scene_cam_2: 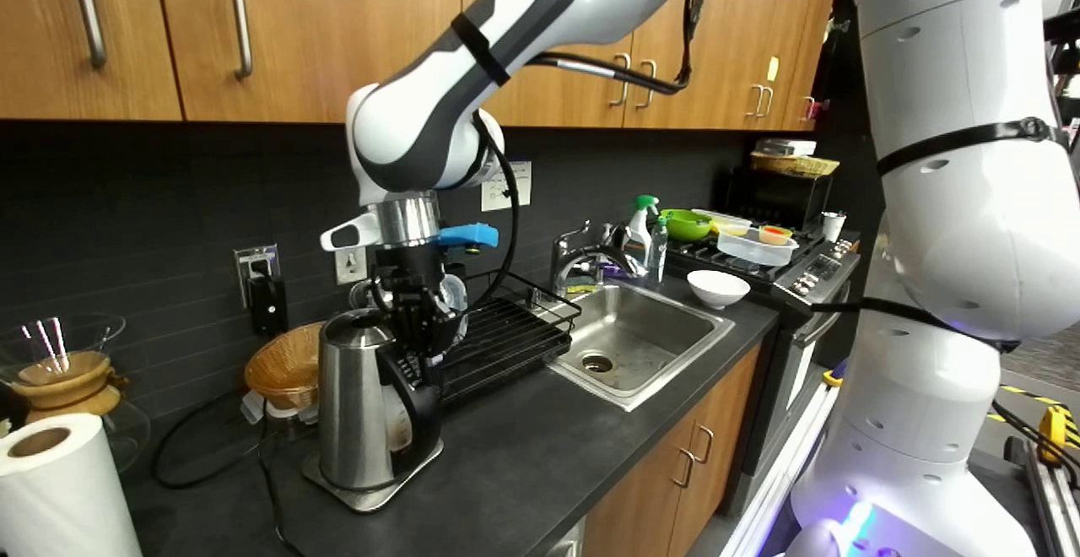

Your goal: Flip the switch on the electric kettle

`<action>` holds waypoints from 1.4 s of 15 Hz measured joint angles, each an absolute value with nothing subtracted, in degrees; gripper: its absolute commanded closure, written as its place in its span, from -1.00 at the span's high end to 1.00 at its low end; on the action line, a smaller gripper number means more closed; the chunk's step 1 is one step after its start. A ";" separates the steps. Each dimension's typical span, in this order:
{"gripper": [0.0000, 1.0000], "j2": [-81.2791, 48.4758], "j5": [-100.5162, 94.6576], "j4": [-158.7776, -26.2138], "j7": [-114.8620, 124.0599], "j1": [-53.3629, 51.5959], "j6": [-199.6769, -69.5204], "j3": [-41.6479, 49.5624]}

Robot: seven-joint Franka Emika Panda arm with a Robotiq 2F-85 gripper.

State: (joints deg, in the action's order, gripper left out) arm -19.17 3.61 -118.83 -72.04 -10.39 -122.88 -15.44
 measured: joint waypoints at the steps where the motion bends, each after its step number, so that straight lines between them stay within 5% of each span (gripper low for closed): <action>1: -1.00 -19.18 3.48 -118.84 -72.41 -10.24 -123.30 -15.42; 21: -1.00 -19.83 3.47 -119.09 -74.05 -9.68 -124.82 -15.49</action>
